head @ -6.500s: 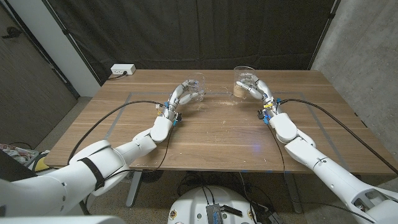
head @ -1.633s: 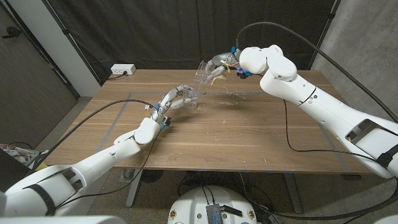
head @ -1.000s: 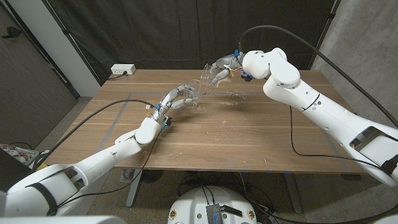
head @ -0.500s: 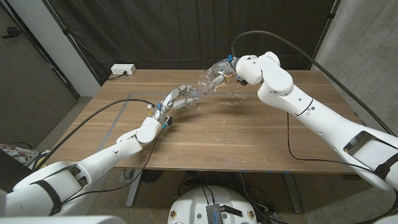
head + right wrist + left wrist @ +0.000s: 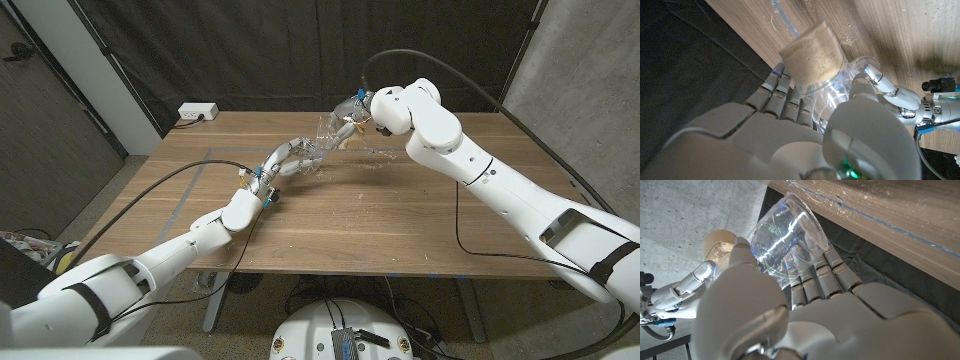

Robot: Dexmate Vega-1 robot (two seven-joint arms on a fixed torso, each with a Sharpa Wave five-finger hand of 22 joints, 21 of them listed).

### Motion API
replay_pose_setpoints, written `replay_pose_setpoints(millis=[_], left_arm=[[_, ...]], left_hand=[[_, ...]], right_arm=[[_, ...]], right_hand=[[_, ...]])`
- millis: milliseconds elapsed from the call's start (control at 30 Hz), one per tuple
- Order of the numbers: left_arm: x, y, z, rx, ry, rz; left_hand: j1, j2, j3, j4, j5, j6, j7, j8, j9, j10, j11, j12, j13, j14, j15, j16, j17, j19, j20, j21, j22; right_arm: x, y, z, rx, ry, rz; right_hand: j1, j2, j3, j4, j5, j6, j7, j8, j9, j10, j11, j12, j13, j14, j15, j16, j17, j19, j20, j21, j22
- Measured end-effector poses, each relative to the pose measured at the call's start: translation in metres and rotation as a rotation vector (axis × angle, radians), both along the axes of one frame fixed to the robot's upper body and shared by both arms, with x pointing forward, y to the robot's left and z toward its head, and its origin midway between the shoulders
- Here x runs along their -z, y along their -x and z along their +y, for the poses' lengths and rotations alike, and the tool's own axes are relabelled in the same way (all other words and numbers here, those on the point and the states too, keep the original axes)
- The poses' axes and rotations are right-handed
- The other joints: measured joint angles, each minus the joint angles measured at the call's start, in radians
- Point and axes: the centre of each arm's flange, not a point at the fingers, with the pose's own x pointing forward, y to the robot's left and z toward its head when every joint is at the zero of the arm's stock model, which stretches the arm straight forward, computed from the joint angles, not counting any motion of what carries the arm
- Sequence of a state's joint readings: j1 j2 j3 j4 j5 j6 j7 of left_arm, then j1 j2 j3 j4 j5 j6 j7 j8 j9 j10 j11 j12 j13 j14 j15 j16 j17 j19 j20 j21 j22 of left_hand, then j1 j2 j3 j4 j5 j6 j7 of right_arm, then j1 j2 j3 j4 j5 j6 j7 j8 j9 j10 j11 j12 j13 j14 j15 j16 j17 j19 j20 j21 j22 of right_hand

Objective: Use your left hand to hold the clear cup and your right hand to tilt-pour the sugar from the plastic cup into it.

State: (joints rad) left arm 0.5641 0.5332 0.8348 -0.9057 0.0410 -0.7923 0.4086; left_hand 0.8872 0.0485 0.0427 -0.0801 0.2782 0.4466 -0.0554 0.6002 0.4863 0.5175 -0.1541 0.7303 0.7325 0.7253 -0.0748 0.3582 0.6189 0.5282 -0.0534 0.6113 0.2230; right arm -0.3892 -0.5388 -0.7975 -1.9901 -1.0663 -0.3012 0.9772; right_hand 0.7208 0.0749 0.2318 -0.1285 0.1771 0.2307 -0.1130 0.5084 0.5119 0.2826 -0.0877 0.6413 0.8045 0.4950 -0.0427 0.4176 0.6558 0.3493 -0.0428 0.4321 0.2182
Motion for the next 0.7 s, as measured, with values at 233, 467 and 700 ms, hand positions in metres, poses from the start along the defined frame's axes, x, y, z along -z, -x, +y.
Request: replay_pose_setpoints(millis=[233,467,700], left_arm=[[0.002,-0.005,-0.009,0.040,0.004,-0.015],[0.012,-0.014,-0.008,0.030,0.008,-0.003],[0.020,-0.020,-0.009,0.010,0.012,0.028]], left_hand=[[0.007,0.006,-0.003,-0.003,-0.001,0.000,0.000,0.000,0.003,0.002,-0.001,0.002,0.003,0.000,0.000,0.000,0.000,-0.006,0.006,0.007,0.000],[0.013,0.013,-0.003,-0.003,-0.001,0.000,0.000,0.000,0.003,0.002,-0.002,0.004,0.003,0.000,0.000,0.000,0.005,-0.005,0.005,0.008,0.000],[0.013,0.013,-0.003,-0.003,-0.001,0.000,0.000,0.000,0.003,0.002,-0.002,0.004,0.003,0.000,0.000,0.000,0.005,-0.005,0.005,0.008,0.000]], right_arm=[[-0.008,0.000,-0.002,0.019,0.033,0.019],[-0.016,0.001,-0.006,0.035,0.065,0.037],[-0.024,-0.001,-0.007,0.049,0.089,0.051]], right_hand=[[-0.003,0.003,0.000,0.000,0.000,0.000,0.000,0.000,0.000,0.004,-0.004,0.000,0.000,0.000,0.000,0.000,0.005,0.000,0.000,0.000,0.000],[-0.003,0.002,0.000,0.000,0.000,0.000,0.000,0.000,0.005,0.004,-0.004,0.000,0.000,0.006,-0.006,-0.004,0.005,0.000,0.000,0.000,0.000],[-0.003,0.002,0.004,-0.004,0.000,0.000,0.000,0.003,0.005,0.004,-0.004,-0.007,0.000,0.006,-0.006,-0.004,0.009,0.000,0.000,-0.007,0.000]])
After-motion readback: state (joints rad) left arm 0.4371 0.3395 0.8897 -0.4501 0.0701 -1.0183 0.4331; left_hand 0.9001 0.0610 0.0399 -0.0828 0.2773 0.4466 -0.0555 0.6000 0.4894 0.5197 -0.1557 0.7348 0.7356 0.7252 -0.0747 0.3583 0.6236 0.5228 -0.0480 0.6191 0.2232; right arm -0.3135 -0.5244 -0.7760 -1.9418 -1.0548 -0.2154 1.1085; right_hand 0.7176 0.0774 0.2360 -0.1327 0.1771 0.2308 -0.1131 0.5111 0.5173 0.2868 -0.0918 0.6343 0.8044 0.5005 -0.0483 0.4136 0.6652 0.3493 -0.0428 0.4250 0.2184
